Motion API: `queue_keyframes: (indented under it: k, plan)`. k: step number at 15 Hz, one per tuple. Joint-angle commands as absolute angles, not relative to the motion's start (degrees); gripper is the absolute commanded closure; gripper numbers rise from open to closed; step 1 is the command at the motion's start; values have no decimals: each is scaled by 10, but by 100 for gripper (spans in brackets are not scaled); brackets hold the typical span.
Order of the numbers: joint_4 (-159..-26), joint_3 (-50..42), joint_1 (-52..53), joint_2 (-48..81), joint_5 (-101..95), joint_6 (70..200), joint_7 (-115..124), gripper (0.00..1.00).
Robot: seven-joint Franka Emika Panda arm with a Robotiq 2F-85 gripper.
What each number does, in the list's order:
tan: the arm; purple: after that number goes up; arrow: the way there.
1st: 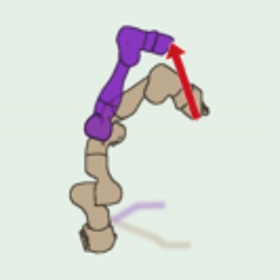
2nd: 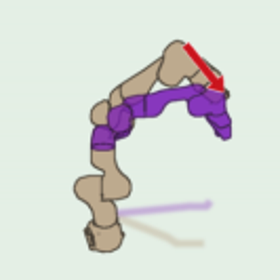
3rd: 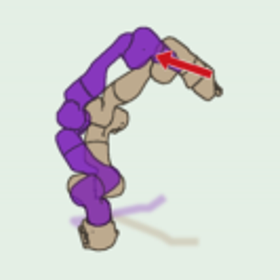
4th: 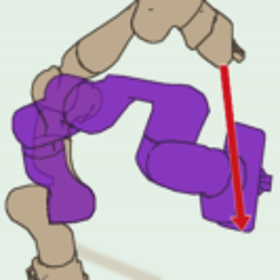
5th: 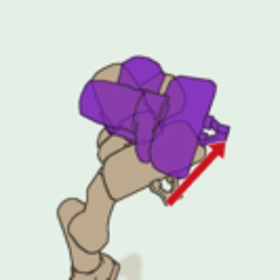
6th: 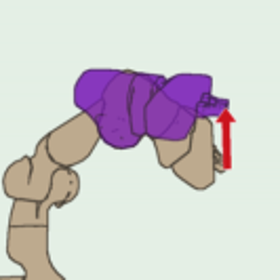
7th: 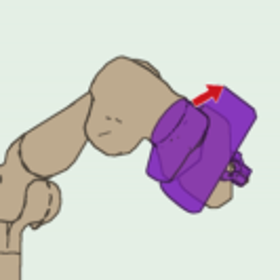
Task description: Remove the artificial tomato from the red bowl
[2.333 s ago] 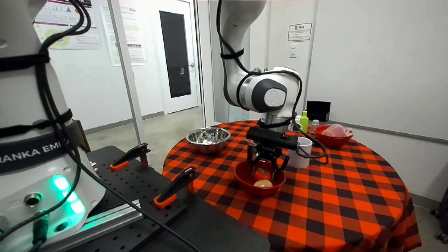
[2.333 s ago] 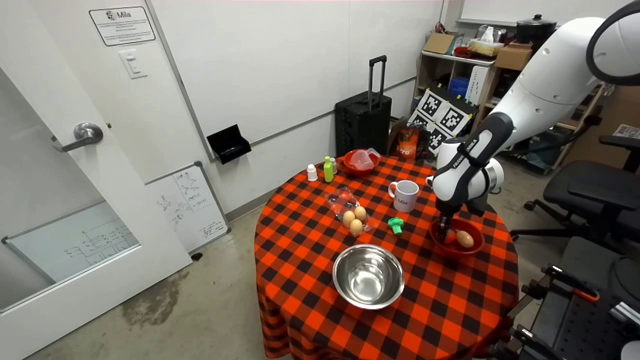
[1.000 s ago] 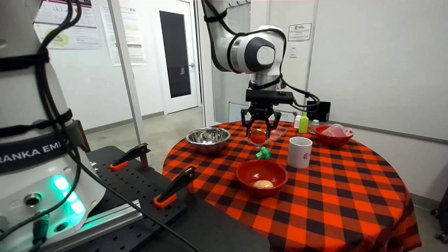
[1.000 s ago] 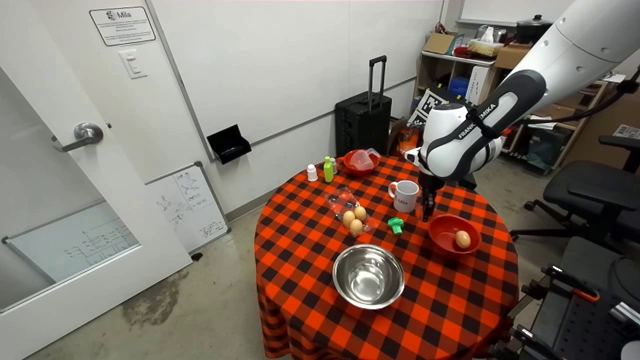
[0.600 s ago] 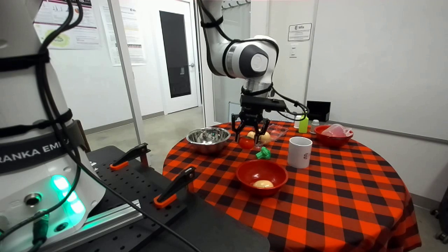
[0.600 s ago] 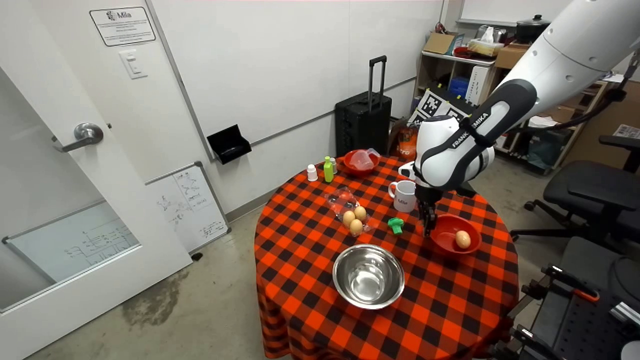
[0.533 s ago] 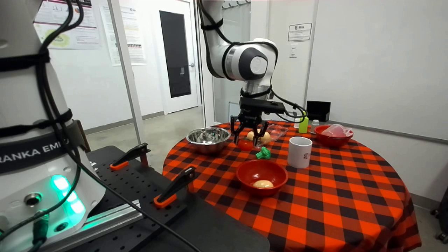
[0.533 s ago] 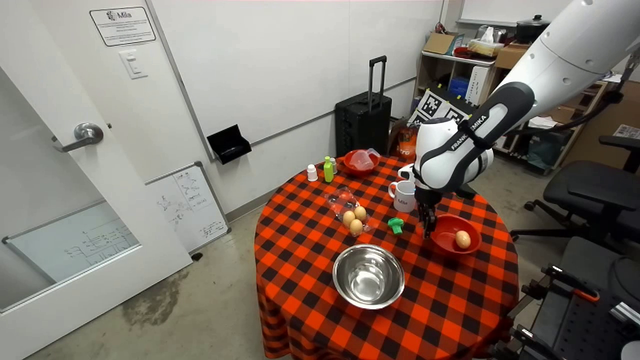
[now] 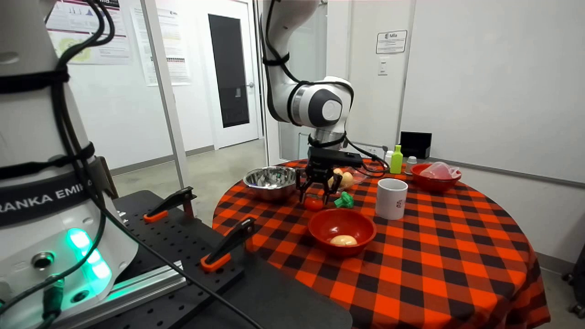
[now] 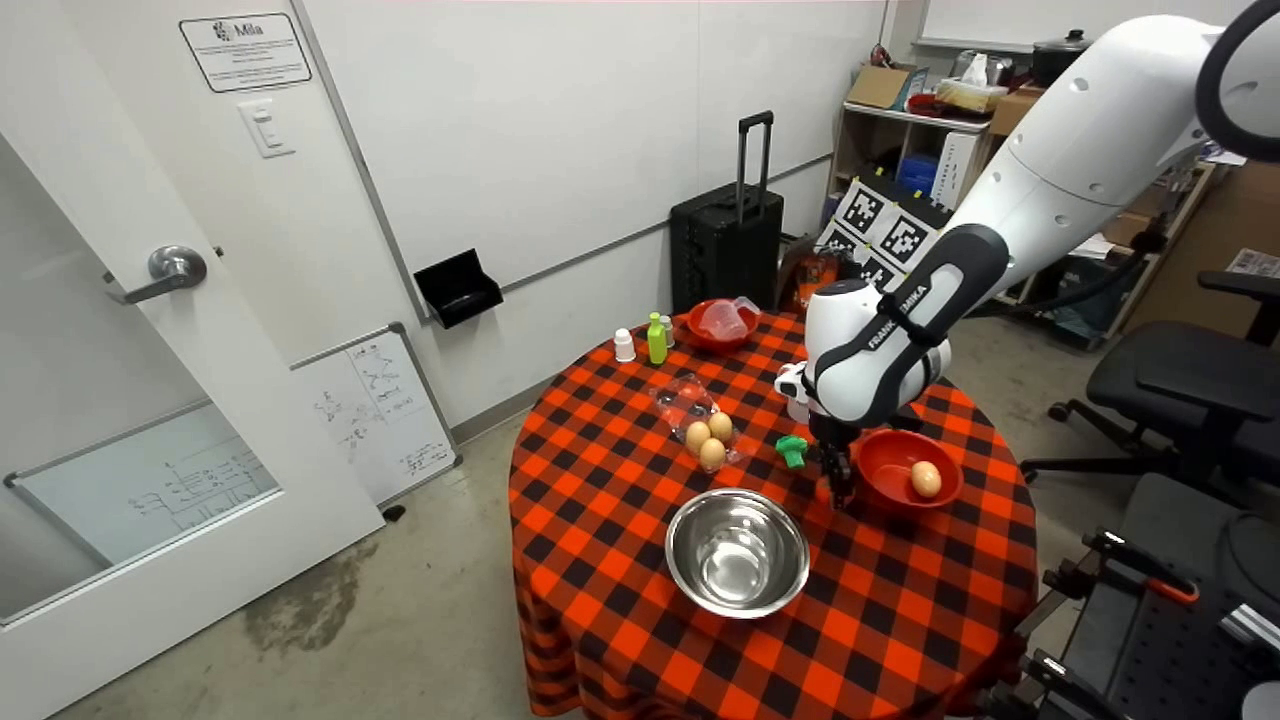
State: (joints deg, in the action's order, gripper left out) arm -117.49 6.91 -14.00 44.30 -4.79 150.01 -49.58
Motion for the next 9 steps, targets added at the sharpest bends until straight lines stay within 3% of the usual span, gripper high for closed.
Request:
queue_keyframes:
  k: [1, 6, 8, 9]
  plan:
    - [-1139, 53, -117, 477, -66, 1525, -482, 62]
    - [-1102, 39, -99, 517, -74, 1560, -466, 62]
    - [-1093, 35, -96, 524, -77, 1564, -458, 11]
    - [-1091, 34, -96, 523, -78, 1562, -455, 10]
